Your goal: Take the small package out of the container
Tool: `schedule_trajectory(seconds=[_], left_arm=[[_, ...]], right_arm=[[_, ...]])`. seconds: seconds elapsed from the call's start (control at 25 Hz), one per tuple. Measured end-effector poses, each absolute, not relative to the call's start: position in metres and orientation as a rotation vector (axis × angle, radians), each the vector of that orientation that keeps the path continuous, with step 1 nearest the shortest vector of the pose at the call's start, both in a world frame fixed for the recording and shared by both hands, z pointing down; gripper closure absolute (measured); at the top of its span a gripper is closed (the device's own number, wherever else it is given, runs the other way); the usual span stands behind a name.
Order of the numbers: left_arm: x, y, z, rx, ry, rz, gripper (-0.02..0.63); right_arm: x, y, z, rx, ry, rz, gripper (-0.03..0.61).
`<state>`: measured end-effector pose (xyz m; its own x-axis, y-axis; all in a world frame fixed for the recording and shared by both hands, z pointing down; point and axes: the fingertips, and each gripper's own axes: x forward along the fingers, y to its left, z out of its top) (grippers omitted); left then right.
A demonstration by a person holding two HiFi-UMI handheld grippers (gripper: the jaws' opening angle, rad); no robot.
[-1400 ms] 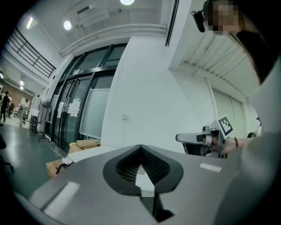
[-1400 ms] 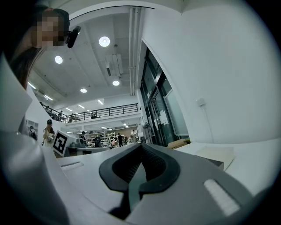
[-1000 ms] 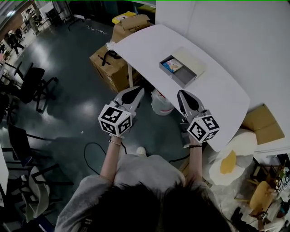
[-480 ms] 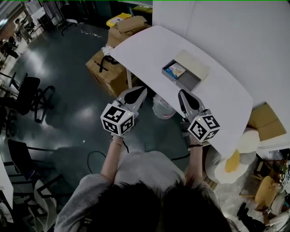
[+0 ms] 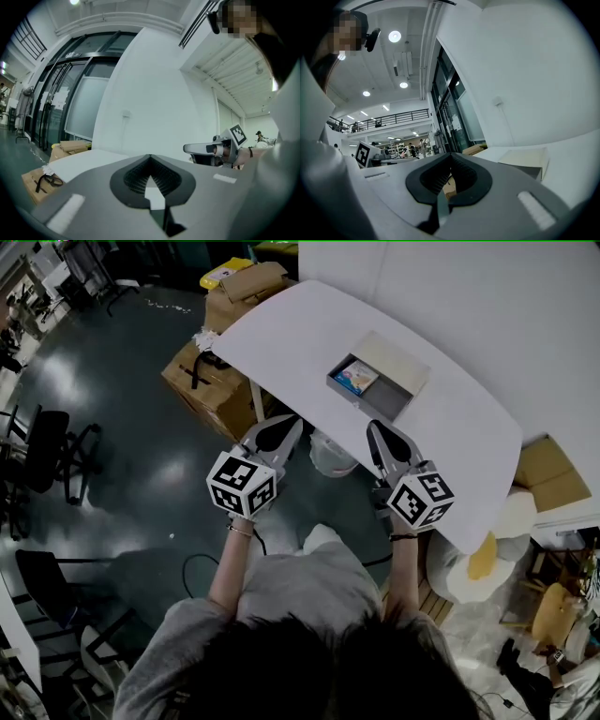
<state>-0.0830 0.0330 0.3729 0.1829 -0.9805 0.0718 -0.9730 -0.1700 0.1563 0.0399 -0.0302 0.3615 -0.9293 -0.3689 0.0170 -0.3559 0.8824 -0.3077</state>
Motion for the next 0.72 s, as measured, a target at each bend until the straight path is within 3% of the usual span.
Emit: schedule_trajectory(seconds=[0.72], left_arm=[[-0.106, -0.066, 0.376, 2.312, -1.834, -0.047, 0.621]], right_arm=[[0.014, -0.125, 0.37, -0.646, 2.992, -0.546, 0.565]])
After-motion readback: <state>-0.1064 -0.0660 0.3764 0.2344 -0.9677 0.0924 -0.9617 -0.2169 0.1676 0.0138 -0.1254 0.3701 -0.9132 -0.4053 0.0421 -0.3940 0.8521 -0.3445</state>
